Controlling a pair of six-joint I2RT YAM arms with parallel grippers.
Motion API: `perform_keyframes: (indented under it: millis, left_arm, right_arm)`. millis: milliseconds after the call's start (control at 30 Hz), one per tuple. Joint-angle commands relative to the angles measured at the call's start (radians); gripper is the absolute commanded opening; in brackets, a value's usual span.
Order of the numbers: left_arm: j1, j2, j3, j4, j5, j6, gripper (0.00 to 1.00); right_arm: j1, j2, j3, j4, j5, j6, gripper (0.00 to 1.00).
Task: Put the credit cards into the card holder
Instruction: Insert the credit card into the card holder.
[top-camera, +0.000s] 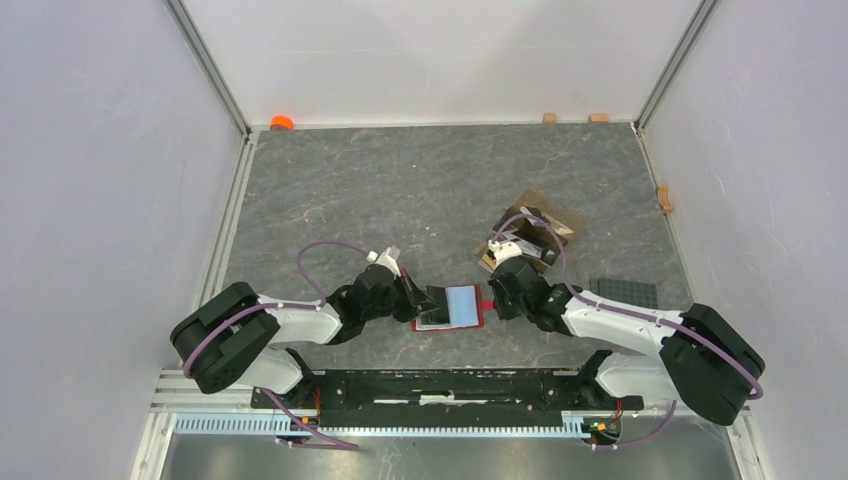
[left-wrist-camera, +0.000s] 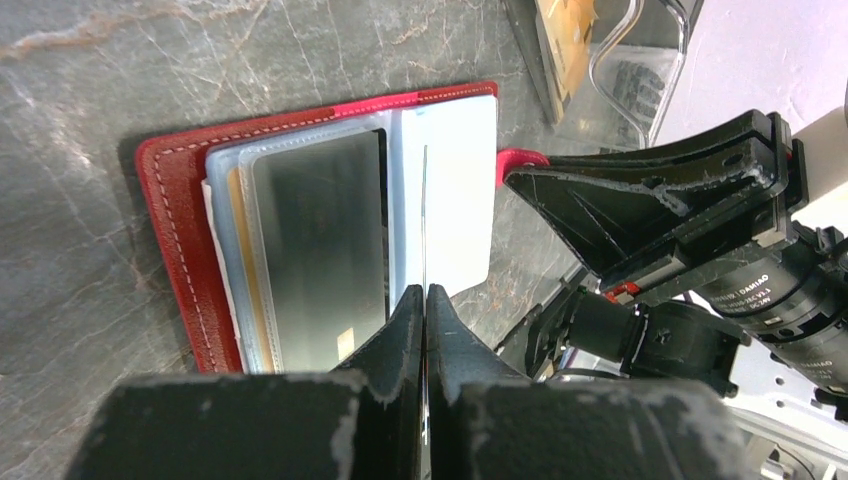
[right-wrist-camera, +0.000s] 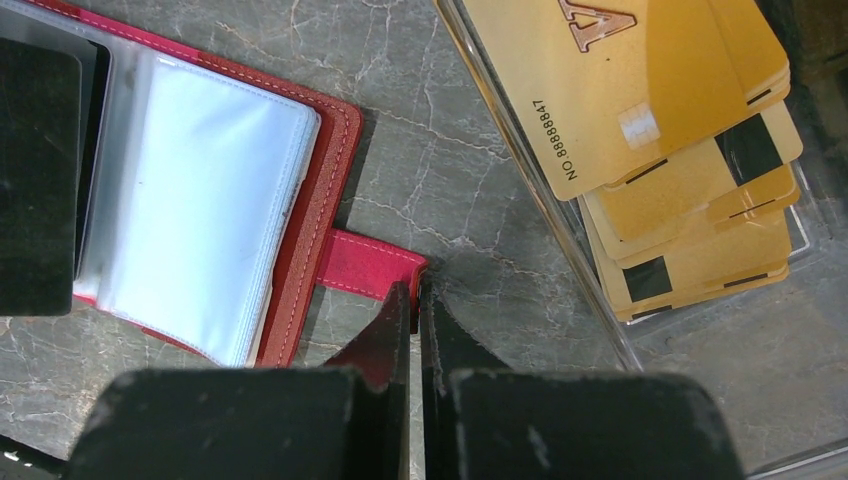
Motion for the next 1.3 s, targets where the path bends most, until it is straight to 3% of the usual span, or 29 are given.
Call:
perform_keyframes:
  millis: [0, 500, 933, 1267]
  left_arm:
    - [0.005, 0.0, 0.001, 0.047, 0.06, -0.002, 0.02]
    - [0.015, 0.118, 0.019, 0.119, 0.13, 0.038, 0.02]
    - [0.022, 0.064, -0.021, 0.171, 0.108, 0.045, 0.02]
    - [0.023, 0.118, -0.023, 0.222, 0.14, 0.036, 0.02]
  right_arm:
    - [0.007, 0.029, 0.009, -0.052, 0.018, 0.011, 0.0]
    - [0.009, 0.036, 0.009, -0.059, 0.021, 0.013, 0.0]
    - [0.011, 0.049, 0.015, -0.062, 0.02, 0.015, 0.0]
    - [0.015, 0.056, 0.02, -0.069, 0.019, 0.014, 0.0]
